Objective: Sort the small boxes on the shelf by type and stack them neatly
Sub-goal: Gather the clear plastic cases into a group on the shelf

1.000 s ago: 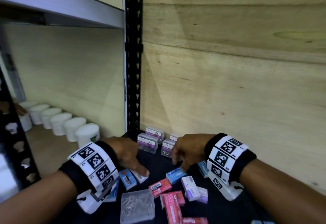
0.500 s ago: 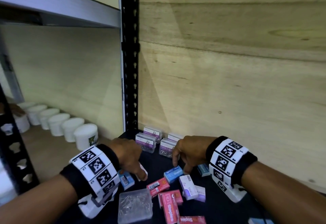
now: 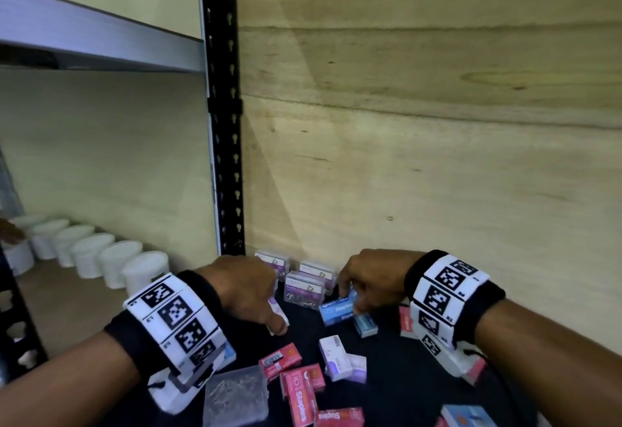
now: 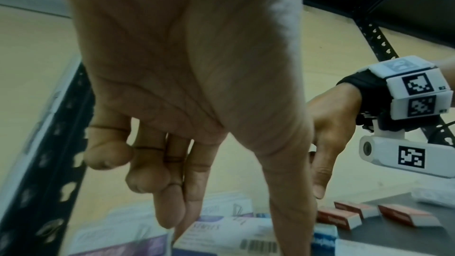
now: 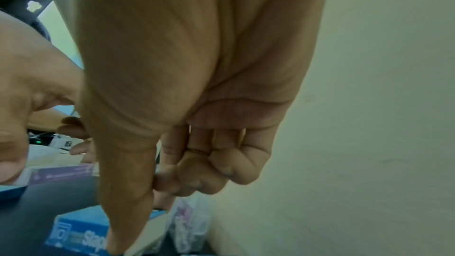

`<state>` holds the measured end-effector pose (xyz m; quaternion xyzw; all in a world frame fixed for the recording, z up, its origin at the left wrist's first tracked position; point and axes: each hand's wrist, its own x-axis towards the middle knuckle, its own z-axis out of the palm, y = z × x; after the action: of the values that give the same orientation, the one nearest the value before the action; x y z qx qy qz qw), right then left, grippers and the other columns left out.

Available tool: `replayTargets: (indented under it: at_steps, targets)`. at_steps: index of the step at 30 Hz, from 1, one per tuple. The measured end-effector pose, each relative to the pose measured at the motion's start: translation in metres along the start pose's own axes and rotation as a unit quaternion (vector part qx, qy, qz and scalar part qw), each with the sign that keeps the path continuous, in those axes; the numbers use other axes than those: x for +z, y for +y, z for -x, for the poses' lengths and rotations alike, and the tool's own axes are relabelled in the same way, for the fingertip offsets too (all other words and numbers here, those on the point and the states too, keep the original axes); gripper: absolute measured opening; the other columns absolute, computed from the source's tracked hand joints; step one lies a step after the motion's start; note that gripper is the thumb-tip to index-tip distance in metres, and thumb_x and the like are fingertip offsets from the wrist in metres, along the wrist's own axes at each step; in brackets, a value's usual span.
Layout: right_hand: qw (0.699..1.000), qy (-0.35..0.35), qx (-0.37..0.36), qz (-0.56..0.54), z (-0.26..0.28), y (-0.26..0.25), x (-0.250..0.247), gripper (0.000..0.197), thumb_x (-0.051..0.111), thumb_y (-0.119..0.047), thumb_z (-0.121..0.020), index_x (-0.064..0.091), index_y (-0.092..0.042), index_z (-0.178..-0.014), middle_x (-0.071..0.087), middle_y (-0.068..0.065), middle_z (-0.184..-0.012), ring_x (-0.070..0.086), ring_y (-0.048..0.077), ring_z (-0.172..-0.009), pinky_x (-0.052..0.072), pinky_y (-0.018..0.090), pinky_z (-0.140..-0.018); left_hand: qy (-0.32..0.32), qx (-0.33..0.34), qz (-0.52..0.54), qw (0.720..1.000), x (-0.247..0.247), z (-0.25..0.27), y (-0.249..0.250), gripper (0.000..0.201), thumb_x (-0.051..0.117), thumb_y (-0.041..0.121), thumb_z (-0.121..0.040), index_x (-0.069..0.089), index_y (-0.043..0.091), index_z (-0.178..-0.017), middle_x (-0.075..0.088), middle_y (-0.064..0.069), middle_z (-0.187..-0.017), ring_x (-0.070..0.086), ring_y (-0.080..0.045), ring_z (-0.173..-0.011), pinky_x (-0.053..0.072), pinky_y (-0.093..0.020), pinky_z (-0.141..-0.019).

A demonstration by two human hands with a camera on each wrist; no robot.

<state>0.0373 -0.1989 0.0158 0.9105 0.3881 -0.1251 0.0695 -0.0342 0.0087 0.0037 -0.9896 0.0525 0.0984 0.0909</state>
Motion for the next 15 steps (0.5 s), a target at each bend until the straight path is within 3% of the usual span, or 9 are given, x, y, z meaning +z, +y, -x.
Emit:
replayTargets:
  at_steps: [2,5,9,15]
  targets:
    - [1.000,0.006,0.028,0.006,0.016,0.013,0.000,0.036,0.073,-0.031,-0.086,0.065,-0.023,-0.121,0.061,-0.003,-0.094,0.055,0.016,-0.085,0.039,0.025,-0.073,0.008,0.013,-0.005,1.000,-0.007,-0.002,0.015,0.064,0.062,0.077,-0.068,0.065,0.014,-0.081,0.062,0.003,-0.080,0.059,-0.021,-0.077,0.045,-0.029,-0.065]
    - [0.997,0.012,0.075,0.004,0.039,0.034,0.004,0.036,0.073,-0.029,-0.084,0.066,-0.023,-0.120,0.055,-0.006,-0.086,0.054,0.017,-0.084,0.040,0.024,-0.074,0.018,0.033,-0.007,0.999,-0.015,-0.009,0.043,0.066,0.060,0.080,-0.067,0.060,0.015,-0.080,0.065,-0.002,-0.093,0.060,-0.024,-0.083,0.043,-0.029,-0.065]
    - [0.992,0.002,0.123,-0.001,0.067,0.060,0.011,0.035,0.074,-0.031,-0.084,0.067,-0.023,-0.117,0.050,-0.014,-0.073,0.055,0.016,-0.083,0.040,0.025,-0.071,0.015,0.060,-0.011,0.998,-0.023,-0.017,0.084,0.064,0.058,0.079,-0.070,0.045,0.017,-0.065,0.050,0.003,-0.073,0.053,-0.024,-0.077,0.037,-0.031,-0.061]
    - [0.988,-0.039,0.147,-0.019,0.091,0.077,0.034,0.037,0.076,-0.037,-0.082,0.067,-0.022,-0.115,0.058,-0.009,-0.083,0.058,0.017,-0.085,0.045,0.026,-0.071,-0.006,0.093,-0.042,0.995,-0.025,-0.033,0.140,0.066,0.055,0.082,-0.071,0.055,0.016,-0.069,0.055,0.000,-0.075,0.054,-0.024,-0.071,0.037,-0.029,-0.059]
